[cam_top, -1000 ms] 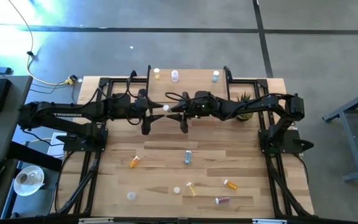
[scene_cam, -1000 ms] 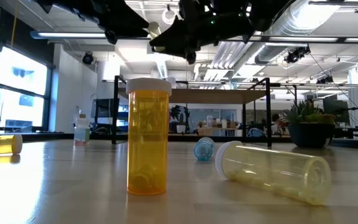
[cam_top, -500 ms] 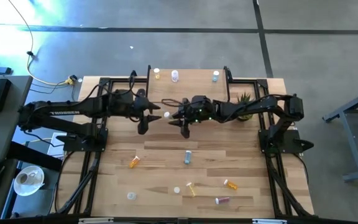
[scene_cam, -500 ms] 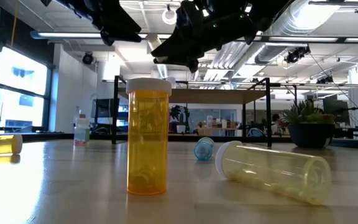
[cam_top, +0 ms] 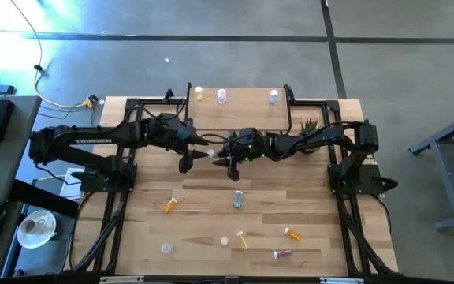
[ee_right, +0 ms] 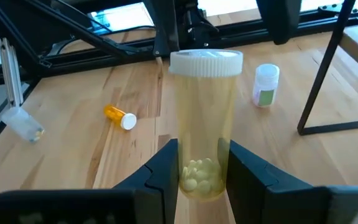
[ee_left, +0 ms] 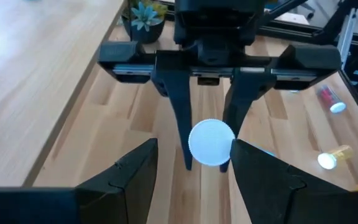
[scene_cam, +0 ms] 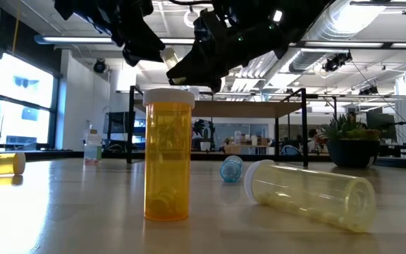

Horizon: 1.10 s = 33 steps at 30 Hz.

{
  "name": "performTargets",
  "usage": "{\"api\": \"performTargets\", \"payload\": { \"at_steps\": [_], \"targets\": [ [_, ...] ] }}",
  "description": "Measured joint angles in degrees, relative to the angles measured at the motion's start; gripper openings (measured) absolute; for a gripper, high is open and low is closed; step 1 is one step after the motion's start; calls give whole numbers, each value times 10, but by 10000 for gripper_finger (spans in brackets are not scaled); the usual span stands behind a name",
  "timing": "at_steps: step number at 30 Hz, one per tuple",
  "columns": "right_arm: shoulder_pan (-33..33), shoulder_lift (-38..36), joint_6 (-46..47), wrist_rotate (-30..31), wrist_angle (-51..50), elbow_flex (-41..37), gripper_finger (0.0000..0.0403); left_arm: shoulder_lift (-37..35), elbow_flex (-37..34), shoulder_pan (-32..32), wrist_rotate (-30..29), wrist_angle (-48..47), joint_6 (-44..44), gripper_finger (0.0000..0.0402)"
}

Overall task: Pick and place medicine bottles onto shelf by color
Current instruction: Put the top yellow pill bottle on the shelf aligned with the other yellow pill bottle

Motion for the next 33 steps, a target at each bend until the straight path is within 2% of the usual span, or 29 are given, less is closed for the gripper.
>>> {"api": "performTargets", "payload": {
  "at_steps": [10, 24, 33],
  "targets": [
    [-5, -2, 0, 11, -2, 1, 98, 6, 0, 0, 28, 7, 0, 193],
    [-5, -2, -5, 1, 22, 1, 98, 6, 0, 4, 17, 38, -13, 192],
    [-5, -1, -16, -1, 26, 1, 98, 6, 0, 4, 18, 46, -14, 175]
  ]
}}
